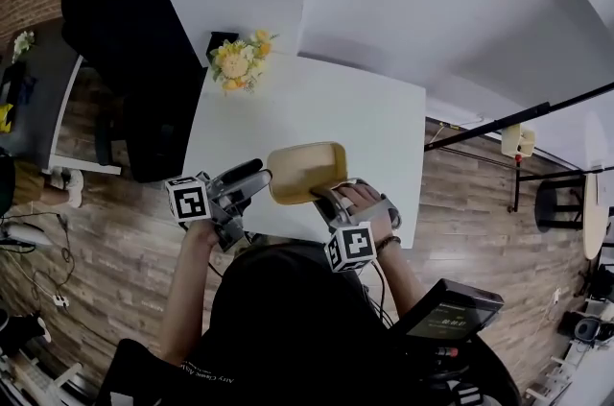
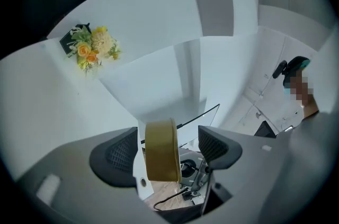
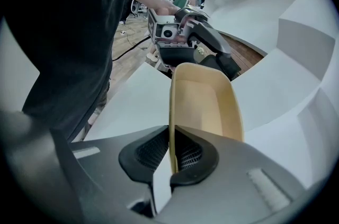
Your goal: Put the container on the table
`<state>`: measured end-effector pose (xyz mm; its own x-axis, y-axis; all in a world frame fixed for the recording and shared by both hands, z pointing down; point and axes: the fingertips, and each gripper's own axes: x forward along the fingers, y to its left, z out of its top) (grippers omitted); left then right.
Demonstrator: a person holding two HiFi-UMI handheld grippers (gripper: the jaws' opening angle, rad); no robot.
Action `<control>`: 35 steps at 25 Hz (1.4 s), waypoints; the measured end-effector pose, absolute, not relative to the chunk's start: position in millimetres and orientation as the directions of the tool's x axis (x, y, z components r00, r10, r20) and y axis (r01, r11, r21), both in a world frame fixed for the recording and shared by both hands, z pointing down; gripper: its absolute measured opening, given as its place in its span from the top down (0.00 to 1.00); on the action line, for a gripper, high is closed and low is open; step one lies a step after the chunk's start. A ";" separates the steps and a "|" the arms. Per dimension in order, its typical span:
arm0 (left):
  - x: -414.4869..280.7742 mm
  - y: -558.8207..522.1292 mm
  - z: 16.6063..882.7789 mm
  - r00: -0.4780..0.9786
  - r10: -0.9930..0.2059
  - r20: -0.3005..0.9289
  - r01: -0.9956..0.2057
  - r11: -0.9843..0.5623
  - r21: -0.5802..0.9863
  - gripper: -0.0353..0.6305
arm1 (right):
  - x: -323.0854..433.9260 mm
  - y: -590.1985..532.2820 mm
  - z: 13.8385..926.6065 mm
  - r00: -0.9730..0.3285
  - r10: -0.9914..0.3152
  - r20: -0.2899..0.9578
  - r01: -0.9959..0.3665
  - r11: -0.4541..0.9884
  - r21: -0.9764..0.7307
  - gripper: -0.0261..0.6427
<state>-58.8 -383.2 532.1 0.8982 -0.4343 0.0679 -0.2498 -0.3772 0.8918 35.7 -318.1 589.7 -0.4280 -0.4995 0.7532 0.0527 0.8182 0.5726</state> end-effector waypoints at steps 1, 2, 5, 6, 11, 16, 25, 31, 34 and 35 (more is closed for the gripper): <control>-59.4 -383.1 534.2 0.899 -0.433 0.067 -0.245 -0.370 0.896 0.44 | 34.0 -318.3 589.3 -0.428 -0.500 0.752 0.056 0.816 0.575 0.91; -58.0 -382.3 534.7 0.902 -0.428 0.059 -0.231 -0.362 0.903 0.44 | 31.3 -318.2 588.1 -0.432 -0.500 0.751 0.061 0.814 0.577 0.91; -47.5 -376.4 538.7 0.913 -0.405 0.042 -0.185 -0.321 0.929 0.44 | 18.4 -316.8 583.6 -0.460 -0.493 0.738 0.074 0.808 0.585 0.91; -46.3 -375.7 542.6 0.913 -0.406 0.044 -0.179 -0.302 0.936 0.48 | 14.2 -315.9 583.7 -0.469 -0.487 0.737 0.079 0.808 0.584 0.91; -57.4 -382.8 554.3 0.877 -0.481 -0.019 -0.050 -0.130 0.990 0.65 | -0.3 -310.2 576.7 -0.519 -0.443 0.731 0.053 0.837 0.545 0.89; -72.4 -390.2 559.8 0.851 -0.525 0.015 -0.098 -0.130 0.987 0.64 | -3.9 -304.4 534.0 -0.712 -0.360 0.603 -0.165 0.920 0.355 0.87; -81.2 -379.2 532.3 0.896 -0.423 -0.139 0.081 -0.152 0.985 0.63 | 41.1 -320.4 502.1 -0.871 -0.304 0.386 -0.301 0.951 0.070 0.15; -63.2 -361.1 506.3 0.923 -0.280 -0.265 0.228 -0.156 0.961 0.63 | 14.4 -311.9 484.0 -0.900 -0.244 0.360 -0.206 0.968 0.143 0.06; -55.2 -360.4 507.3 0.930 -0.269 -0.251 0.215 -0.154 0.964 0.63 | 4.2 -313.3 479.9 -0.903 -0.256 0.344 -0.207 0.963 0.175 0.08; -53.6 -361.6 509.5 0.932 -0.275 -0.237 0.199 -0.158 0.967 0.64 | 3.0 -314.4 479.1 -0.905 -0.261 0.335 -0.211 0.961 0.180 0.09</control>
<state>-53.6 -361.6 509.5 0.9319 -0.2749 -0.2367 0.1992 -0.1576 0.9672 3.0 -314.4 479.1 -0.9052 -0.2612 0.3353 -0.2106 0.9609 0.1799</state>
